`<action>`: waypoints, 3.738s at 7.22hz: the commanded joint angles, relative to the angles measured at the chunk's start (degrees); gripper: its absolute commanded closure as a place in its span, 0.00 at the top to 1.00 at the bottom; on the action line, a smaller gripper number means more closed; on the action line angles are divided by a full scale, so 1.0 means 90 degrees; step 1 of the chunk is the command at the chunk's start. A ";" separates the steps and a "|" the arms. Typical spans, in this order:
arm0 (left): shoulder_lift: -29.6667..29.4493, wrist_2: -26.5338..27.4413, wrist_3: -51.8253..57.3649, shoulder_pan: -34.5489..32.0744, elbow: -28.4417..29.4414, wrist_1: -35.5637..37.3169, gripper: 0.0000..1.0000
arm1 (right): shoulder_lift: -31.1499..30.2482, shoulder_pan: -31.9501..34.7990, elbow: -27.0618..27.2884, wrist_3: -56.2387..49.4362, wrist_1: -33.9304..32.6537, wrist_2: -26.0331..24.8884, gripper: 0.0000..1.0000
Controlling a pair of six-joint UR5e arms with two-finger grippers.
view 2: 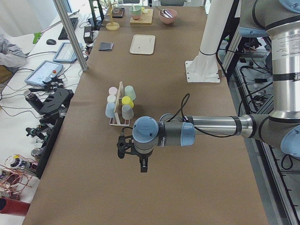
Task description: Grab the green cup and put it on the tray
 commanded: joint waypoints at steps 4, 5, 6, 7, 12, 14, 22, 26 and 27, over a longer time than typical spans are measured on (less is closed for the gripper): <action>-0.0396 -0.0303 -0.0009 0.0684 -0.0599 -0.0578 0.98 | 0.0441 -0.0793 0.0245 0.1215 0.0472 0.0069 1.00; -0.0396 -0.0283 -0.0028 0.0910 -0.0794 -0.0773 0.98 | 0.0432 -0.1143 0.0187 0.2054 0.1153 0.0040 1.00; -0.0425 -0.0235 -0.0019 0.1077 -0.0883 -0.0900 0.98 | 0.0451 -0.1553 -0.0026 0.2430 0.1721 -0.0057 1.00; -0.0445 0.0007 0.0001 0.1446 -0.1261 -0.0815 0.98 | 0.0451 -0.1750 -0.0279 0.2752 0.2287 -0.0135 1.00; -0.0824 0.1951 0.0001 0.3665 -0.2701 0.0597 0.98 | 0.1036 -0.2209 -0.1375 0.4432 0.3561 -0.0039 1.00; -0.1711 0.2282 0.0050 0.3939 -0.2516 0.1857 0.98 | 0.1319 -0.2552 -0.1590 0.4969 0.3738 -0.0038 1.00; -0.5965 0.4481 0.1647 0.5414 -0.0860 0.6123 0.98 | 0.1330 -0.3305 -0.2030 0.5119 0.4412 -0.0097 0.69; -0.6851 0.5672 0.2618 0.6127 0.0062 0.7057 0.98 | 0.1310 -0.3295 -0.1991 0.5080 0.4431 -0.0077 0.32; -0.6842 0.5887 0.2628 0.6466 0.0198 0.7260 0.98 | 0.1310 -0.3266 -0.1981 0.5080 0.4431 -0.0058 0.21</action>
